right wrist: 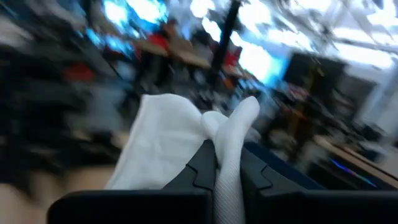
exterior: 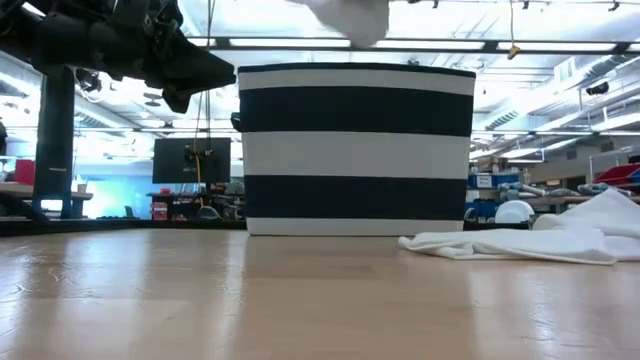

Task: Sort clothes
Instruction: Put the white sock into the blue bin, then put the white underwear into the blue bin, then put the white sock into the blue bin, then return to Home Position

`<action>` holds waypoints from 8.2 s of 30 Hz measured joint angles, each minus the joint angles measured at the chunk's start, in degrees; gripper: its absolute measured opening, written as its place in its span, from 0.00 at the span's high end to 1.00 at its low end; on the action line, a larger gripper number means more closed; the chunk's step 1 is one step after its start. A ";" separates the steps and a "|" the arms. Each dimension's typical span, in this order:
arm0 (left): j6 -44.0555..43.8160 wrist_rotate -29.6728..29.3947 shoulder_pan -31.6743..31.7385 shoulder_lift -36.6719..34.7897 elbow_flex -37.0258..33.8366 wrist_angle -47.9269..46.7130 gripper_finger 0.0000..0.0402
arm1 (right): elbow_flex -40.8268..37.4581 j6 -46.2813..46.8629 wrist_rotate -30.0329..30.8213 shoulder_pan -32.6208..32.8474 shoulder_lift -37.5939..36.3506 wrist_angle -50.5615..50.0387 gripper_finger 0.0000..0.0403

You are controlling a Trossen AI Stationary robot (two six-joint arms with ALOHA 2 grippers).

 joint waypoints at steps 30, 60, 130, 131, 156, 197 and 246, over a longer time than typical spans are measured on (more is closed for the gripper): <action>2.81 -0.29 -3.82 0.00 0.00 -2.54 0.74 | 10.00 42.02 -5.00 -0.91 -18.09 -62.80 0.41; 2.35 -0.66 -3.82 0.01 0.00 -1.79 0.74 | -31.98 126.35 -10.78 35.33 -10.41 -69.06 0.80; 4.27 -2.06 -3.72 0.01 -0.02 -3.88 0.74 | 28.96 29.05 -21.16 -17.68 -3.65 -62.95 0.59; 4.27 -2.08 -3.74 0.01 -0.02 -3.83 0.74 | 28.80 30.91 -21.22 -16.14 -5.23 -66.28 0.59; 3.06 -3.16 -3.72 0.02 -0.02 -3.66 0.74 | -25.56 66.33 -17.37 20.50 -2.03 -34.35 0.67; 2.78 -3.13 -3.72 0.00 0.00 -4.38 0.74 | 18.60 25.92 -16.03 -24.70 1.44 -47.79 0.95; 2.92 5.35 1.26 -32.02 -13.97 -5.89 0.74 | 0.69 44.35 -34.16 7.19 -20.91 -62.87 0.60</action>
